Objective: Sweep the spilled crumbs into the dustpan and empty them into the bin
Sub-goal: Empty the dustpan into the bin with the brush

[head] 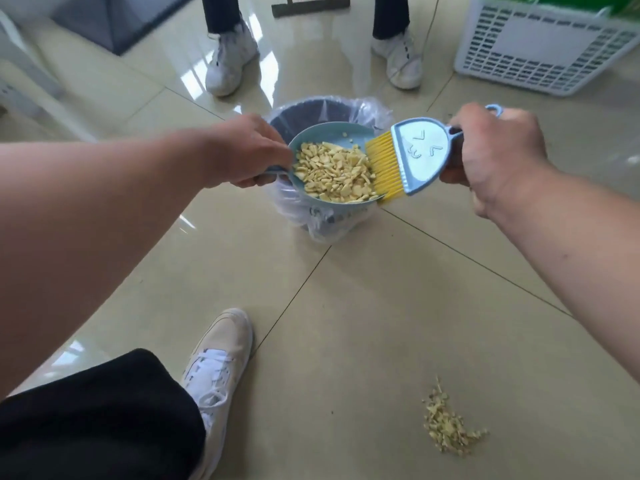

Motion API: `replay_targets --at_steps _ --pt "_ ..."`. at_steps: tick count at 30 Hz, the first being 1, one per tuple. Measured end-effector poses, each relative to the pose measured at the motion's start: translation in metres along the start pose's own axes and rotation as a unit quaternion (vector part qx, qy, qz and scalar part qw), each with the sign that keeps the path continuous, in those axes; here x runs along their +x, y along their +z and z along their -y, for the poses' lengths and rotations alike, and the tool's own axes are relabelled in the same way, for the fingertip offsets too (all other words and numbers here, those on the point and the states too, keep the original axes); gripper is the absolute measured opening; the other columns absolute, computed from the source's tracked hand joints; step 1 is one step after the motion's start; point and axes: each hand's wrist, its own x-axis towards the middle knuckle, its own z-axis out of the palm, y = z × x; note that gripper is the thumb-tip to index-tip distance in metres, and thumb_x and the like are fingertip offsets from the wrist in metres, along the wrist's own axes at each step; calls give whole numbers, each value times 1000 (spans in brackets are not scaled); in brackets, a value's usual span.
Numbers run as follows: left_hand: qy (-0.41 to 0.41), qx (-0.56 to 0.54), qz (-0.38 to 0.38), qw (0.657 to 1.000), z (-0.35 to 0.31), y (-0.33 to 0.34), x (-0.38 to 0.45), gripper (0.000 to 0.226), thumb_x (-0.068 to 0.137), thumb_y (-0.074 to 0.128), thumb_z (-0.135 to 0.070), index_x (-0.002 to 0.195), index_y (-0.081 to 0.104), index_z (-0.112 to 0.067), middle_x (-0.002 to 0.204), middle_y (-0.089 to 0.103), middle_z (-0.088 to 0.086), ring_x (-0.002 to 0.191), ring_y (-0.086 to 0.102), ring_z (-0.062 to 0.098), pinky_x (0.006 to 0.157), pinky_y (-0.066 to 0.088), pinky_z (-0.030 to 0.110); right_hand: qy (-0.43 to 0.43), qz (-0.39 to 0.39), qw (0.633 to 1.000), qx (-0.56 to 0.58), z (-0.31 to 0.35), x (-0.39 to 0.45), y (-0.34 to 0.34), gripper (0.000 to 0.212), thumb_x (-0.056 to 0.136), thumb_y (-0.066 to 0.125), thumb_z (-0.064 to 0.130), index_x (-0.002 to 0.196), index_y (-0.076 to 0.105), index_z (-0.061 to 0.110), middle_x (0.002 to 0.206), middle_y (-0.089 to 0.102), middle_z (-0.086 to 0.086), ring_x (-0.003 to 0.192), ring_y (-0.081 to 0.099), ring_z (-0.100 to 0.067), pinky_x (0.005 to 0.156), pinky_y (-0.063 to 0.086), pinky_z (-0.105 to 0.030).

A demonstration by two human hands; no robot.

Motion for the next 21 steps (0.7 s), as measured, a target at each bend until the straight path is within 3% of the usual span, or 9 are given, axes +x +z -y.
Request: replay_targets --at_steps 3,7,10,12,15,19,21 --pt "-11 17 -17 1000 -2 -30 15 30 89 69 -16 59 74 -11 60 58 13 58 46 25 51 39 30 -17 17 1000 1 22 13 24 9 78 59 27 74 58 19 72 67 -6 54 66 -22 61 65 -48" --pt "-27 83 -52 995 0 -48 40 32 91 65 -25 85 77 5 63 65 13 58 52 24 56 46 36 -37 48 998 -14 23 27 61 16 85 58 22 86 64 7 83 71 -11 72 76 -28 59 65 -41" --pt "-22 164 -72 984 -3 -38 53 30 95 64 -25 86 80 -2 76 78 13 61 64 27 63 55 37 -30 61 997 -40 5 29 86 26 90 59 32 96 70 9 91 77 -8 71 79 -26 60 64 -36" --pt "12 258 -107 960 -6 -24 56 24 95 61 -20 94 79 -4 82 75 13 71 70 33 69 61 40 -26 61 995 -77 -8 28 98 32 87 57 43 94 69 14 89 77 -5 72 78 -26 65 65 -40" --pt "104 390 -186 896 -7 -3 53 16 95 62 -10 102 74 -3 81 57 12 73 61 38 65 53 43 -35 58 991 -113 -31 32 108 42 76 52 58 86 66 20 82 75 -1 77 76 -29 77 64 -48" --pt "190 504 -173 825 -3 10 46 18 99 63 -12 110 72 -2 80 53 11 67 53 33 62 44 42 -31 70 990 -117 -57 36 109 43 72 49 61 82 65 22 81 76 1 77 76 -28 79 63 -49" --pt "201 502 -175 823 -1 10 43 19 99 61 -12 112 70 -2 81 56 13 66 51 33 62 41 41 -20 74 992 -96 -53 24 106 33 79 54 53 80 65 22 81 76 -1 74 77 -27 77 64 -47"
